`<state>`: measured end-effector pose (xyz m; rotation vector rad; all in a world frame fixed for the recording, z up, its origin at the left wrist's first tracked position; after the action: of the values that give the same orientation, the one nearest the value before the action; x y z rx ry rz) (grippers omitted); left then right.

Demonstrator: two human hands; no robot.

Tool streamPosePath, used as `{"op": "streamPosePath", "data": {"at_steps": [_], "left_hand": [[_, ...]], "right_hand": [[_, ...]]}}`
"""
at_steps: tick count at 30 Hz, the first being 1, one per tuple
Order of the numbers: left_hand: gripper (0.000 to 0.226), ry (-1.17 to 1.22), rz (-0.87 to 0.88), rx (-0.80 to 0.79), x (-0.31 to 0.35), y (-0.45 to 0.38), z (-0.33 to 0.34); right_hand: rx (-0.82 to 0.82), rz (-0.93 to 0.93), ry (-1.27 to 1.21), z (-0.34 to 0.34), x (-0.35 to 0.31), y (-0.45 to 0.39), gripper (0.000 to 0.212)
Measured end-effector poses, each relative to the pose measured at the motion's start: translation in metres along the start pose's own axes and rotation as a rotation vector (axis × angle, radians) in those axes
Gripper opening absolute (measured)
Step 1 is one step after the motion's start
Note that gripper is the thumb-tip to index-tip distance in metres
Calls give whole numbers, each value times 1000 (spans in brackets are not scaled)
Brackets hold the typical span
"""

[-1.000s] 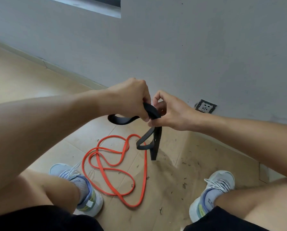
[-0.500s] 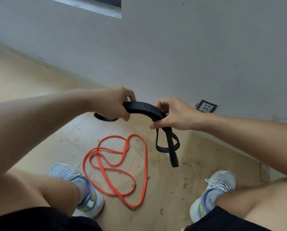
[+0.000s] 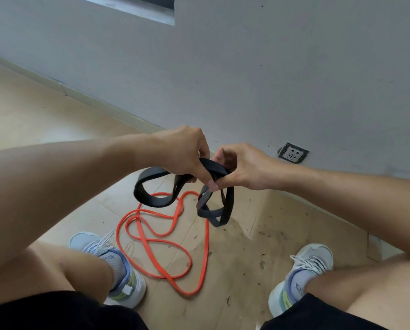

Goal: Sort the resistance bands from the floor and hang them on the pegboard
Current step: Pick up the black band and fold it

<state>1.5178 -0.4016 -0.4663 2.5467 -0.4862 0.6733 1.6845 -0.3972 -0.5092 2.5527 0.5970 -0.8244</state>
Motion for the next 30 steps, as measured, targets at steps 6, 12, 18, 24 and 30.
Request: {"op": "streamPosePath", "data": {"at_steps": [6,12,18,24,30], "left_hand": [[30,-19,-25,-19,-5,3,0],[20,50,15,-60,-6,3,1],[20,38,48,-62,-4,5,0],[20,14,14,26,-10,3,0],[26,20,32,57,-12,3,0]], "right_hand": [[-70,-23,-55,-1,-5,4,24],[-140,-44,-68,-1,-3,7,23],[-162,-51,-87,1,-5,7,32],[25,-42,-25,-9,-3,5,31],[134,-45,-56,-16,-5,9,33]]}}
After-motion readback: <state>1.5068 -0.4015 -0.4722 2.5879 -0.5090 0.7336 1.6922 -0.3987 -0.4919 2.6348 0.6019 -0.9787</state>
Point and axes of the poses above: each hand's wrist, its own y-axis away from the middle knuckle, its own z-axis out of the palm, x = y × z, the point moved 3 cm from there along -y, towards the middle knuckle, and after that the axes turned 10 degrees about y, right-handed, at the moved point
